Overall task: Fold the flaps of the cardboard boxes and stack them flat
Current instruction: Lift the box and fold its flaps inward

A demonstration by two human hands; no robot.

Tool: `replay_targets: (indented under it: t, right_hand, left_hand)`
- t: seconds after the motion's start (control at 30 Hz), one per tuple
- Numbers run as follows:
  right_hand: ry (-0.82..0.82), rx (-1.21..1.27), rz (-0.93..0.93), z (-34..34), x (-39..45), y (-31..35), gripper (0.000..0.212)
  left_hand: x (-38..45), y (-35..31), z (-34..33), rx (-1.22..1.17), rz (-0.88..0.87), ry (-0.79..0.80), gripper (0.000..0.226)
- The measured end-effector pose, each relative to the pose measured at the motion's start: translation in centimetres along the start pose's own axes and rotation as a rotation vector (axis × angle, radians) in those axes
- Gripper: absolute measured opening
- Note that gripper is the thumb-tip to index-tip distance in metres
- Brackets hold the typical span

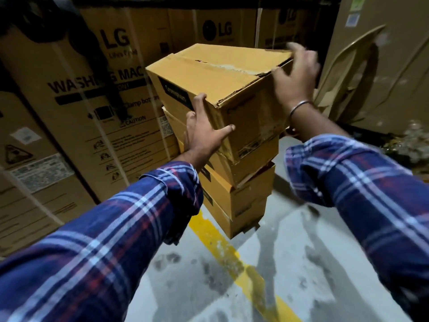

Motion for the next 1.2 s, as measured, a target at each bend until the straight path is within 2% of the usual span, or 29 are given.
replay_targets:
  t: [0.07,0.13,0.17,0.23,0.33,0.47,0.57,0.63,0.83,1.03,1.1,1.2]
  right_hand:
    - [0.056,0.046,-0.323,0.3,2.3,-5.3,0.089]
    - [0.226,0.159,-0.601,-1.5,2.7,-9.6,0.132]
    - [0.311,0.225,-0.662,-2.6,2.5,-10.6,0.140]
    - [0.422,0.335,-0.683,-4.5,2.3,-10.8,0.144]
    - [0.446,0.391,-0.602,-5.3,0.9,-8.8,0.137]
    - [0.379,0.452,-0.563,-5.2,0.5,-6.7,0.125]
    - [0.339,0.473,-0.486,-4.2,0.7,-3.4,0.096]
    - [0.295,0.524,-0.476,-3.3,0.5,-2.0,0.084]
    - [0.302,0.652,-0.519,-2.0,-5.2,1.9,0.074]
    - [0.381,0.793,-0.589,-3.7,-16.1,6.5,0.071]
    - [0.417,0.802,-0.626,-4.8,-20.9,8.5,0.074]
    - [0.484,0.806,-0.668,-6.9,-28.1,11.4,0.091]
  left_hand:
    - [-0.1,0.1,-0.1,-0.044,0.009,0.002,0.103]
    - [-0.2,0.4,-0.1,-0.110,0.035,0.021,0.103]
    - [-0.2,0.5,-0.3,-0.160,0.052,0.041,0.104]
    - [-0.2,0.7,-0.8,-0.313,0.093,0.103,0.109]
    - [-0.7,0.6,-1.4,-0.564,0.162,0.153,0.116]
    - [-1.8,0.8,-1.0,-0.746,0.276,0.116,0.096]
    - [-2.2,0.4,0.9,-0.831,0.283,0.023,0.081]
    - [-1.9,0.3,2.0,-0.836,0.266,-0.004,0.076]
    - [-4.2,0.3,8.8,-0.732,0.219,0.004,0.088]
    - [-11.4,3.3,20.4,-0.648,0.179,-0.158,0.085]
    - [-15.3,5.0,24.3,-0.641,0.206,-0.198,0.087]
    - [-21.4,8.1,29.5,-0.631,0.250,-0.266,0.087]
Point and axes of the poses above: each hand's wrist, its own x-axis towards the middle knuckle, its own z-axis out of the back of the hand, y = z × x, the point moved 10 cm from there along x, towards the middle knuckle, and after that the axes turned 5 degrees about -z, right-handed, at the moved point
